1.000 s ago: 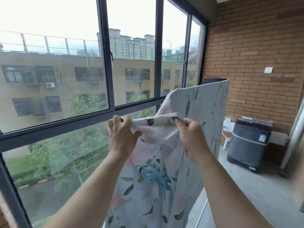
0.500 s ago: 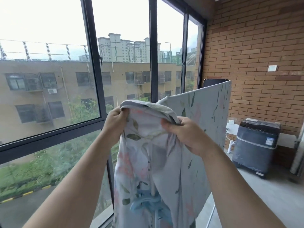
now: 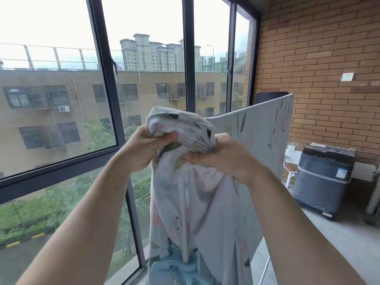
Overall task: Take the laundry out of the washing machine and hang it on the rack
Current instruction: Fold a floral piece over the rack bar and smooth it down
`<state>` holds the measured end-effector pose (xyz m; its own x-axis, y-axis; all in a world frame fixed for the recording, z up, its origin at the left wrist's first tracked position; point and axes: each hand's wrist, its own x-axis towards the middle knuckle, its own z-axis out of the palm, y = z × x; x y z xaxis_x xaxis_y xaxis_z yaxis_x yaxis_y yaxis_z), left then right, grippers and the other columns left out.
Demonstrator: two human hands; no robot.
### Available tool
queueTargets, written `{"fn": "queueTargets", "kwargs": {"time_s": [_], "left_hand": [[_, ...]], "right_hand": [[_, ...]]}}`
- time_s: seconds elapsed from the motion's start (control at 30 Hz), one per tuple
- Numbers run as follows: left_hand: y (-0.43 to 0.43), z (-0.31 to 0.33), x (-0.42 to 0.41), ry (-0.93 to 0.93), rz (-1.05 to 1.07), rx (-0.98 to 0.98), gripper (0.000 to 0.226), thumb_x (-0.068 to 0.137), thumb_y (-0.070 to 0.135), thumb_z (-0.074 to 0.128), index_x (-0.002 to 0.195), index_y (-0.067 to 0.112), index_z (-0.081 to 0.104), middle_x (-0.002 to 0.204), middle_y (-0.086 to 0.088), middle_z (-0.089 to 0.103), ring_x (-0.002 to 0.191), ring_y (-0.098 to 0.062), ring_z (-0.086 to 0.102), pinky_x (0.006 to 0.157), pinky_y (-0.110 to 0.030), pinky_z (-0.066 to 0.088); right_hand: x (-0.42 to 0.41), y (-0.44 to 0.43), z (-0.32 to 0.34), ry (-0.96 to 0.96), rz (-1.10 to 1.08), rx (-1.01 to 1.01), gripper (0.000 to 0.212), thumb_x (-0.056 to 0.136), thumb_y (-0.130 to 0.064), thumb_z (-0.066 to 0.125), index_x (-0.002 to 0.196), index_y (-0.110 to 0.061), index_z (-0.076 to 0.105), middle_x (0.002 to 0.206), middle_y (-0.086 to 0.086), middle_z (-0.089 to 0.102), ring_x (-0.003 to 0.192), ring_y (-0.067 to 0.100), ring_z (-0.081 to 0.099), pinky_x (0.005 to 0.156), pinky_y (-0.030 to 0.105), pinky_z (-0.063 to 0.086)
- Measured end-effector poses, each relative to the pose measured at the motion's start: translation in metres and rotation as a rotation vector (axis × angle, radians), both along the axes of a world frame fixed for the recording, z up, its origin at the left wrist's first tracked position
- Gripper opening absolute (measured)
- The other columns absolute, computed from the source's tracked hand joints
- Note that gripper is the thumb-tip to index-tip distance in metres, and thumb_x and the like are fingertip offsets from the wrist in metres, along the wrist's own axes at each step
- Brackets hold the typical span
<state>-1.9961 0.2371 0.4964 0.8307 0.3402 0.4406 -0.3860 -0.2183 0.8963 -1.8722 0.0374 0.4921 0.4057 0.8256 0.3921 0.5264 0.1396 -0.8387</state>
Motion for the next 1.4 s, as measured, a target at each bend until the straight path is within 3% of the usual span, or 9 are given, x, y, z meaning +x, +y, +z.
{"fn": "queueTargets", "kwargs": {"time_s": [0.13,0.23,0.37,0.47,0.67,1.03,1.17,1.27,1.4], "left_hand": [[0.006,0.011,0.011,-0.042,0.112,0.085,0.028,0.076,0.039,0.082,0.092,0.016,0.078,0.103,-0.016,0.075,0.098,-0.033,0.071,0.091,-0.049,0.056],[0.019,0.027,0.012,0.015,0.045,0.183,0.048,0.067,0.058,0.084,0.093,0.018,0.077,0.101,-0.015,0.075,0.096,-0.032,0.072,0.088,-0.05,0.057],[0.033,0.05,0.02,0.209,-0.181,0.536,0.083,0.052,0.06,0.09,0.115,0.011,0.07,0.116,-0.019,0.07,0.113,-0.038,0.064,0.099,-0.055,0.05],[0.041,0.062,0.03,0.315,-0.25,0.769,0.074,0.051,0.043,0.093,0.117,0.023,0.069,0.115,-0.001,0.073,0.111,-0.022,0.067,0.099,-0.046,0.052],[0.045,0.062,0.049,0.133,-0.77,0.512,0.057,0.079,0.004,0.078,0.132,0.009,0.06,0.131,-0.014,0.064,0.122,-0.033,0.059,0.103,-0.047,0.048],[0.041,0.055,0.099,0.25,-1.07,-0.089,0.038,0.089,0.007,0.056,0.126,-0.004,0.059,0.118,-0.021,0.065,0.104,-0.034,0.066,0.088,-0.042,0.056],[0.047,0.053,0.109,0.226,-1.052,0.032,0.046,0.089,0.015,0.067,0.129,-0.006,0.056,0.126,-0.025,0.061,0.111,-0.036,0.063,0.092,-0.043,0.054],[0.061,0.056,0.113,0.204,-1.058,0.257,0.077,0.077,0.02,0.084,0.137,-0.009,0.046,0.134,-0.028,0.055,0.121,-0.041,0.056,0.097,-0.047,0.049],[0.071,0.064,0.112,0.229,-1.005,0.59,0.076,0.074,0.019,0.086,0.139,0.002,0.05,0.139,-0.023,0.055,0.129,-0.04,0.053,0.107,-0.052,0.043]], "right_hand": [[0.002,0.007,0.01,-0.041,-0.13,0.121,0.047,0.077,-0.056,0.077,0.088,-0.01,0.077,0.083,0.019,0.073,0.071,0.016,0.06,0.065,0.032,0.046],[0.004,0.01,0.018,-0.165,-0.296,0.166,0.049,0.085,-0.057,0.071,0.082,-0.007,0.072,0.068,0.002,0.063,0.061,0.009,0.051,0.055,0.025,0.04],[0.0,0.009,0.034,-0.182,-0.284,0.076,0.023,0.084,-0.06,0.069,0.081,-0.038,0.075,0.072,-0.018,0.072,0.064,-0.005,0.065,0.057,0.009,0.045],[-0.002,0.006,0.042,-0.25,-0.206,-0.114,0.031,0.069,-0.056,0.085,0.093,-0.038,0.076,0.088,-0.011,0.076,0.082,0.001,0.072,0.069,0.018,0.057],[-0.009,0.011,0.043,-0.035,-0.156,0.005,0.049,0.072,-0.029,0.09,0.116,-0.017,0.073,0.116,0.012,0.073,0.111,0.033,0.069,0.1,0.06,0.05],[-0.006,0.021,0.043,0.408,-0.173,0.262,0.036,0.08,-0.018,0.078,0.113,-0.007,0.074,0.122,0.021,0.069,0.113,0.036,0.067,0.094,0.045,0.056],[-0.004,0.021,0.041,0.436,-0.194,0.237,0.032,0.083,-0.024,0.075,0.11,-0.008,0.075,0.119,0.023,0.07,0.107,0.035,0.069,0.09,0.046,0.058],[-0.003,0.014,0.043,0.366,-0.172,0.115,0.061,0.073,-0.027,0.086,0.122,0.001,0.065,0.131,0.035,0.057,0.117,0.045,0.06,0.1,0.062,0.048],[-0.005,0.006,0.054,0.208,-0.083,-0.094,0.054,0.074,-0.007,0.08,0.126,-0.004,0.064,0.125,0.019,0.068,0.115,0.035,0.066,0.09,0.039,0.057]]}}
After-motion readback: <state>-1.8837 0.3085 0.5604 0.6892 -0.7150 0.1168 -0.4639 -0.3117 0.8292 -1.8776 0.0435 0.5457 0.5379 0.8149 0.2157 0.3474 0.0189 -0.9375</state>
